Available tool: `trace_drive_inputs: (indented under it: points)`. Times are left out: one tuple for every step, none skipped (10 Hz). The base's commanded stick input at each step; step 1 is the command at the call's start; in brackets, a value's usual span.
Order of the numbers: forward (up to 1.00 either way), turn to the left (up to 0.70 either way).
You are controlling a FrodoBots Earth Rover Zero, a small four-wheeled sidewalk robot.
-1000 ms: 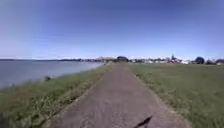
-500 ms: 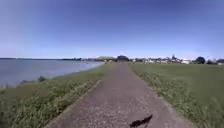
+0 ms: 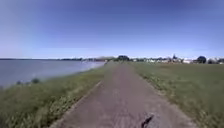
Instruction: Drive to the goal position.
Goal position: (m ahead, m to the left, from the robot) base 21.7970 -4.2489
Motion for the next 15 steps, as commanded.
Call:
trace_drive_inputs:
  points:
    - [0.70,0.00]
    - [0.70,0.00]
    - [0.70,0.00]
    - [0.70,0.00]
    - [0.70,0.00]
    - [0.70,0.00]
    - [0.70,-0.17]
    - [0.70,-0.27]
    - [0.70,-0.27]
    - [0.70,-0.10]
    - [0.70,0.00]
    - [0.70,0.00]
    - [0.70,0.00]
    - [0.70,0.00]
    - [0.70,0.00]
